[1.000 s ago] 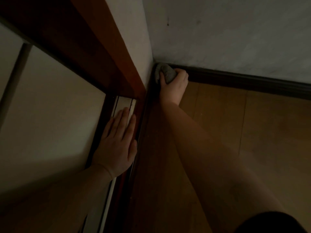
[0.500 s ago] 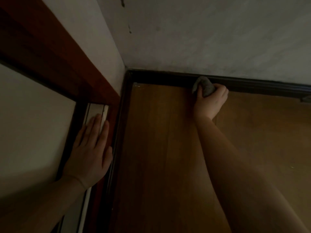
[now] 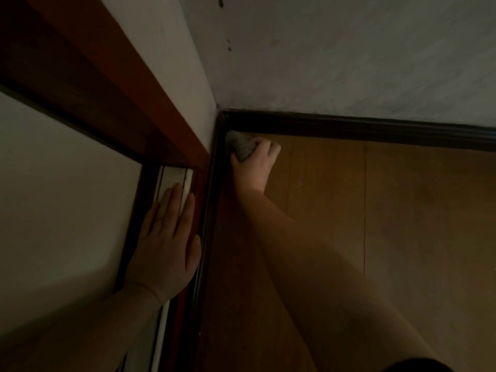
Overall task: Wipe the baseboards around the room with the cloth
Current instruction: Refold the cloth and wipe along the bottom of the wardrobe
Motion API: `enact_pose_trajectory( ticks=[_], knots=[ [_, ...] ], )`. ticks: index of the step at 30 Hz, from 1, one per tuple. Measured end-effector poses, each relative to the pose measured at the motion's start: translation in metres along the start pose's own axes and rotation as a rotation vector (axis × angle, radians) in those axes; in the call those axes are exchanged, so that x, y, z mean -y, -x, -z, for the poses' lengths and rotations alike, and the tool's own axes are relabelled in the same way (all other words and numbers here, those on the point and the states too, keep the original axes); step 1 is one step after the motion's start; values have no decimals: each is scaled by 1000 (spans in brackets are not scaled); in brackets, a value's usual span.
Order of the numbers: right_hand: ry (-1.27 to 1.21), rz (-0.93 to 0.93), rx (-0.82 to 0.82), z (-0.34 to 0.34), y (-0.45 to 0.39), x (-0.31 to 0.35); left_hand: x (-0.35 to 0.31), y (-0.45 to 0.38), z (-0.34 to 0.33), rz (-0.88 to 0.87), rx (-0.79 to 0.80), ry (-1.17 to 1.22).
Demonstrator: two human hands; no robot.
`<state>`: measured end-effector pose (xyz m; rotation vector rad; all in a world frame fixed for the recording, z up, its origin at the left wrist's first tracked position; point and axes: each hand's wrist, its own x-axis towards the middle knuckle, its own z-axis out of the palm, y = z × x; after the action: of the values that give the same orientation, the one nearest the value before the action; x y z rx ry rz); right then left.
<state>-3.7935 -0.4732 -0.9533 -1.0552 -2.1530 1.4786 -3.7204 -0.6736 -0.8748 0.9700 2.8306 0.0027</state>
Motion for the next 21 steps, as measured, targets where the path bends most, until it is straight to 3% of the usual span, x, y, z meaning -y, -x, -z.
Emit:
enact_pose_trajectory(
  ticks=[12, 21],
  knots=[
    [149, 102, -16, 19, -41, -13, 1, -1, 2, -3, 36, 30],
    [180, 6, -154, 118, -67, -49, 3, 0, 0, -25, 36, 22]
  ],
)
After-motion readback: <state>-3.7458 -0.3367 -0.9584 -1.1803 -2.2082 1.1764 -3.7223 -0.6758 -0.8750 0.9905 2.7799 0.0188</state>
